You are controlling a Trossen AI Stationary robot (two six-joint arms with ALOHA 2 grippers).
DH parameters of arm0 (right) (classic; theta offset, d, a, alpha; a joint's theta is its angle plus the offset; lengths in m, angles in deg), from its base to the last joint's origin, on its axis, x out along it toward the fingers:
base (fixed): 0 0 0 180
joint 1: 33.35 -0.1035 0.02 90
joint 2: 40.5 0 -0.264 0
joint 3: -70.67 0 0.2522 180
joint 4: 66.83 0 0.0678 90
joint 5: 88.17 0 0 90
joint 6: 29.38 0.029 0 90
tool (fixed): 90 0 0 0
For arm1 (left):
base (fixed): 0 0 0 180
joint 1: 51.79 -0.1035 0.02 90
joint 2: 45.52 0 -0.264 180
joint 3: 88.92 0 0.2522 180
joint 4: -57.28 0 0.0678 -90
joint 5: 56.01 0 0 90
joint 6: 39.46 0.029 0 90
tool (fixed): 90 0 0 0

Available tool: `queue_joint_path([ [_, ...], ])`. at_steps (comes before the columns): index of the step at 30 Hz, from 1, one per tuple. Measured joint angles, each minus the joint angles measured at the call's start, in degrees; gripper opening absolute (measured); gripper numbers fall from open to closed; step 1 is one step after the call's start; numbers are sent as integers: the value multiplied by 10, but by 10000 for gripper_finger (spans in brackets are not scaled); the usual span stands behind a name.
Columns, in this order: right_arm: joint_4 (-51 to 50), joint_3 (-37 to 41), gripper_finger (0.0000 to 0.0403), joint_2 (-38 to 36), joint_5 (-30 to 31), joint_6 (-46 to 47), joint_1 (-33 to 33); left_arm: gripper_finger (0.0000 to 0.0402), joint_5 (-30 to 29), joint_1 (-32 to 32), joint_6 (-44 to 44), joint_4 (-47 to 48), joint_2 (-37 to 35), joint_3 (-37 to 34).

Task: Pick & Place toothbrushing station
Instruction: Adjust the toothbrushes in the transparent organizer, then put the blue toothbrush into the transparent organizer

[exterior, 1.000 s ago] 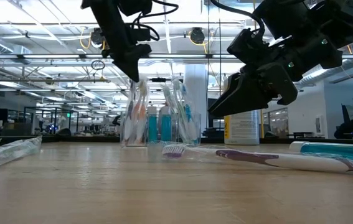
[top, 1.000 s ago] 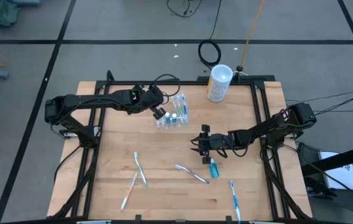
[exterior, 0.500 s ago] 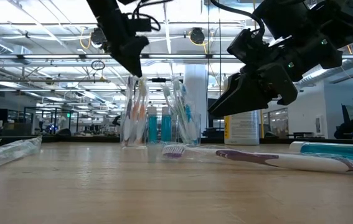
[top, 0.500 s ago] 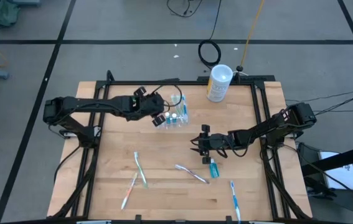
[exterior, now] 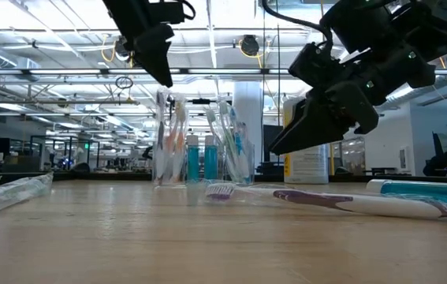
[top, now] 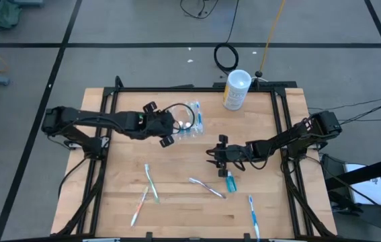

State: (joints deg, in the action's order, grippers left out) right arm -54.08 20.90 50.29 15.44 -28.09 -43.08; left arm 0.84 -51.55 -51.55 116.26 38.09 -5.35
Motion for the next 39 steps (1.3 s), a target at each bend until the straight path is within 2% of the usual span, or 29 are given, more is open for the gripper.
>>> queue_joint_path([
  [6, -52, 0, 167, -25, 1, 12, -1, 182, 1, 31, -43, -16, 1, -41],
  [12, -144, 0, 167, -92, -1, 69, -11, 182, 10, 52, -43, -33, 1, -97],
  [17, -214, 0, 167, -157, -1, 107, -29, 182, 48, 55, -48, -35, 1, -105],
  [20, -215, 0, 167, -177, -1, 154, -43, 182, 48, 55, -47, -41, 1, -105],
  [24, -217, 0, 167, -182, -1, 210, -63, 182, 47, 55, -41, -58, 1, -105],
  [29, -209, -1, 167, -182, 1, 202, -96, 182, 46, 55, -19, -71, 1, -105],
  [35, -211, -48, 167, -171, 93, 253, -134, 182, 46, 54, 24, -113, 1, -105],
  [37, -213, -66, 167, -158, 100, 253, -151, 182, 46, 53, 41, -129, 1, -105],
  [39, -212, -90, 167, -140, 80, 247, -166, 182, 46, 52, 55, -142, 1, -105],
])
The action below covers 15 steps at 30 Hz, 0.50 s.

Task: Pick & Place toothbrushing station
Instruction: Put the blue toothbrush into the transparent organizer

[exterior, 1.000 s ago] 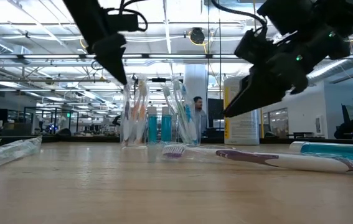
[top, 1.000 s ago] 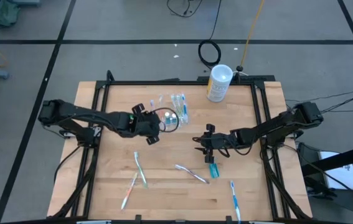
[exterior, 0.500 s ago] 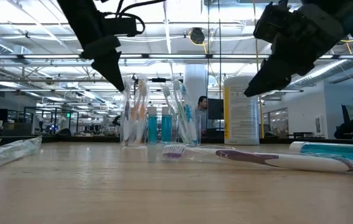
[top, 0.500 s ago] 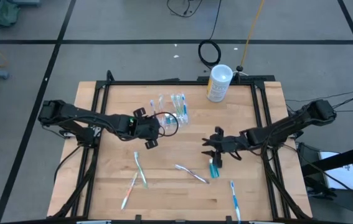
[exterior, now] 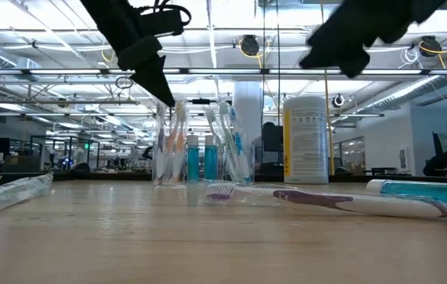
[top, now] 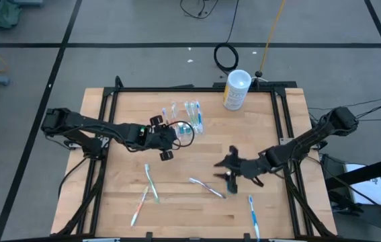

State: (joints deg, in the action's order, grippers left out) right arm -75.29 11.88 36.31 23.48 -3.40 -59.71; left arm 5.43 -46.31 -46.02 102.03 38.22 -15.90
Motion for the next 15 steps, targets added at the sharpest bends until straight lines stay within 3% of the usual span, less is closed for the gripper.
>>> queue_joint_path([
  [6, -50, -32, 167, 31, -38, 17, -31, 182, 0, -3, 20, -12, 0, 0],
  [11, -205, -29, 167, 32, -35, 173, -34, 182, 5, -3, -3, -12, 0, 0],
  [15, -255, -2, 167, 32, -38, 288, -34, 182, 75, 3, -63, -12, 0, 0],
])
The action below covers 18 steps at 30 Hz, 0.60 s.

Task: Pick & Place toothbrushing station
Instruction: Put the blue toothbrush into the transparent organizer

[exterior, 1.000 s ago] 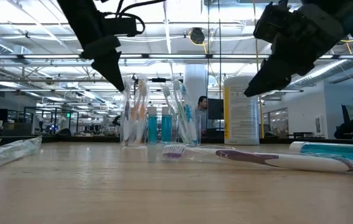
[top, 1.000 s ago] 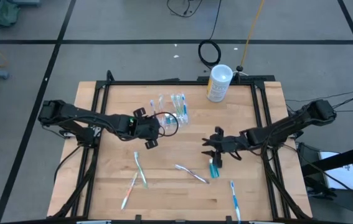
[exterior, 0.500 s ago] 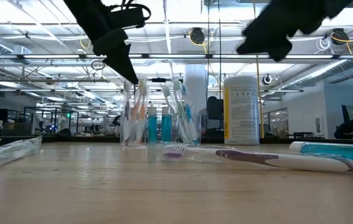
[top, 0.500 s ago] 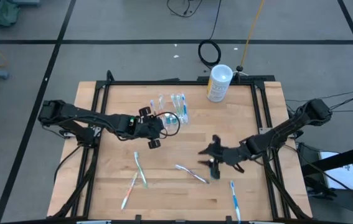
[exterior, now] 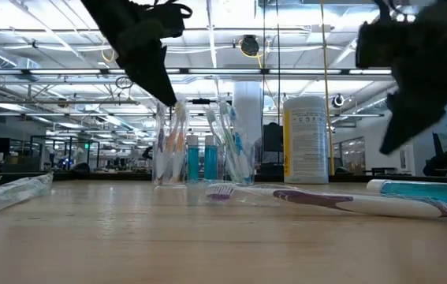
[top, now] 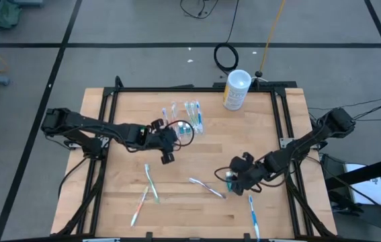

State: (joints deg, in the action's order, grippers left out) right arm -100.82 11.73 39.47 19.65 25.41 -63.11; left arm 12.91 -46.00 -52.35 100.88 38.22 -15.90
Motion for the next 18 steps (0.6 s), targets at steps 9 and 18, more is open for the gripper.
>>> queue_joint_path([
  [9, -32, 40, 167, 0, -64, 103, -4, 182, 106, 60, -176, 40, 0, 0],
  [18, -62, 40, 167, -26, -237, 202, -16, 182, 64, 103, -297, 115, 0, 0],
])
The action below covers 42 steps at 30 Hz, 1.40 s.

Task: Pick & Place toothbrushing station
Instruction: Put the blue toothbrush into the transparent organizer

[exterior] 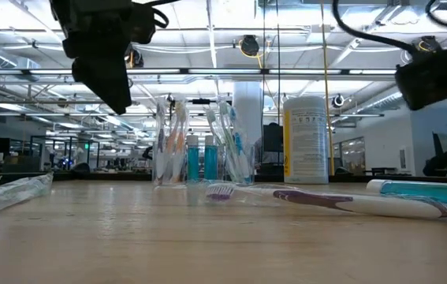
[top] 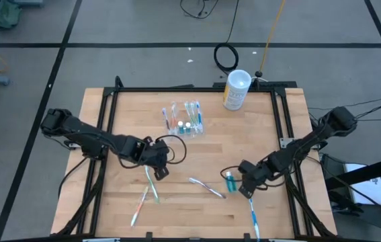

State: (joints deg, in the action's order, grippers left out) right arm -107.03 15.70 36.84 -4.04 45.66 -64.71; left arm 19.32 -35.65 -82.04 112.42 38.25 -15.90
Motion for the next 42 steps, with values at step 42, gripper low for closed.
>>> queue_joint_path([
  [42, 66, 0, 97, 68, 26, 86, -118, 182, -20, 9, 1, -14, 0, 0],
])
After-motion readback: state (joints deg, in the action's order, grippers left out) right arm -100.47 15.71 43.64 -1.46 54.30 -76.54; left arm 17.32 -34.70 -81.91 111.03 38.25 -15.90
